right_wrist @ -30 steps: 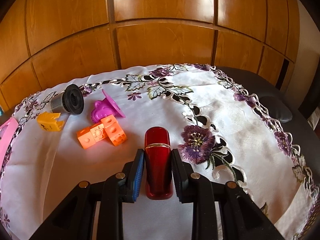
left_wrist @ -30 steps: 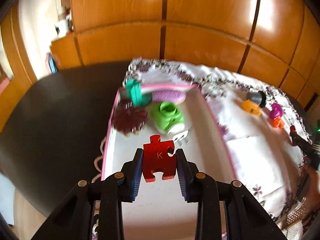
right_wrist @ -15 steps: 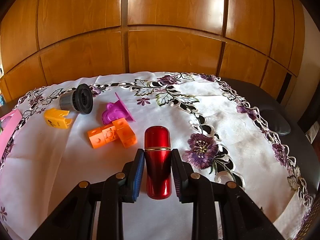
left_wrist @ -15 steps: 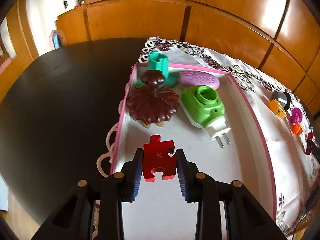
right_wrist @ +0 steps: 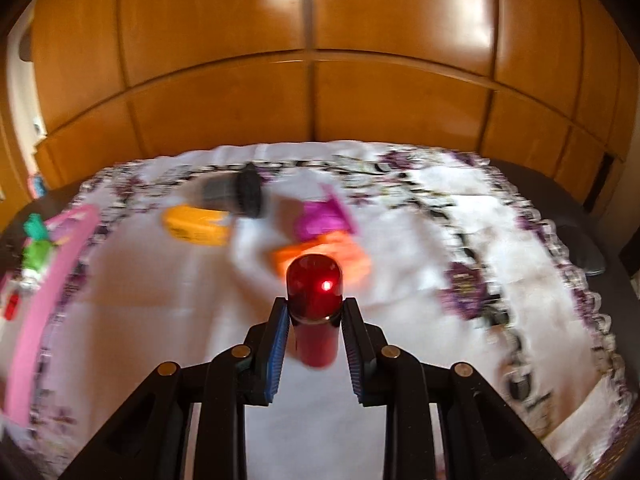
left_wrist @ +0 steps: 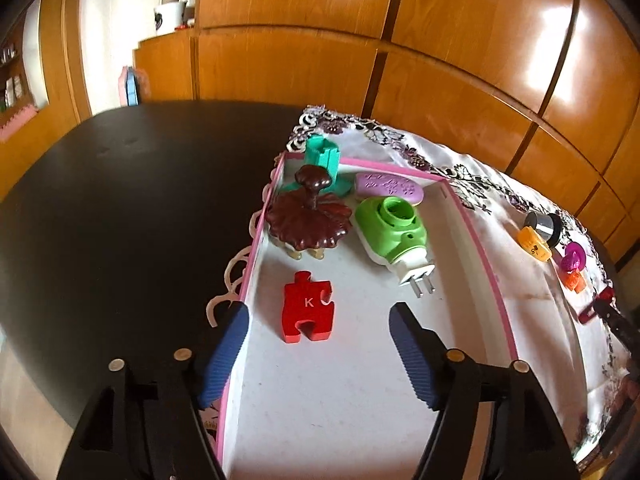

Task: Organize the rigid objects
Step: 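Carry the red lipstick tube into the pink box and open the right tool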

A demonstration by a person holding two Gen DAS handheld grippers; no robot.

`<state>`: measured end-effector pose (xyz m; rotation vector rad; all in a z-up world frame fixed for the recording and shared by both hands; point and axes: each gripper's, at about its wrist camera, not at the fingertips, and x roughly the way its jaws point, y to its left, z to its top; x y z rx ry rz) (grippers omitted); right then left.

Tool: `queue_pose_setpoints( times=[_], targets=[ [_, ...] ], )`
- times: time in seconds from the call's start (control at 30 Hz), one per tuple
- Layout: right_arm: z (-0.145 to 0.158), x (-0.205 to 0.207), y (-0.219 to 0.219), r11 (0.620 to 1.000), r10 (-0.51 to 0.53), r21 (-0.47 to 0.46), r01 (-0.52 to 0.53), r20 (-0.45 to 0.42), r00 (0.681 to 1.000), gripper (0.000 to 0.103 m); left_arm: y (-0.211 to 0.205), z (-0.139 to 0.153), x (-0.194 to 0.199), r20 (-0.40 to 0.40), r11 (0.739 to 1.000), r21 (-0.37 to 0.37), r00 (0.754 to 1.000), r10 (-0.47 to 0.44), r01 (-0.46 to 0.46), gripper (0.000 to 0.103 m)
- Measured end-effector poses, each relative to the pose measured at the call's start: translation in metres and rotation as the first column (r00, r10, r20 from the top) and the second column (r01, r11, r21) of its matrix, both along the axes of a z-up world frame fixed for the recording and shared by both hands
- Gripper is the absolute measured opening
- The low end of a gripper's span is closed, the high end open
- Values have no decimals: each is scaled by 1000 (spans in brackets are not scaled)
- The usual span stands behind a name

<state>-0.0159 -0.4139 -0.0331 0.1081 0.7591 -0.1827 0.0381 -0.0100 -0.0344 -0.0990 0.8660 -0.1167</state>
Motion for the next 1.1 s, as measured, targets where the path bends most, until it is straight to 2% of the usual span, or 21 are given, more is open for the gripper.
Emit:
queue_pose_setpoints(
  times=[0.1, 0.13, 0.27, 0.53, 0.87, 1.1],
  targets=[
    [6, 8, 33, 997, 72, 31, -72, 4, 997, 26, -6, 5, -2, 18, 1000, 15, 1000, -12, 12, 78],
    [8, 12, 45, 994, 101, 45, -101, 5, 995, 26, -7, 7, -3, 23, 1000, 18, 1000, -15, 14, 83],
    [17, 25, 97, 972, 216, 85, -217, 16, 976, 26, -9, 9, -10, 34, 999, 22, 999, -31, 30, 89],
    [27, 57, 175, 919, 371, 135, -371, 28, 928, 26, -6, 7, -16, 24, 999, 3, 998, -50, 50, 91],
    [18, 109, 233, 891, 445, 125, -436, -47, 895, 26, 2, 10, -20, 30, 998, -27, 998, -61, 62, 92],
    [-3, 133, 246, 889, 456, 116, -443, -139, 879, 26, 10, 16, -20, 44, 998, -28, 997, -56, 57, 92]
  ],
)
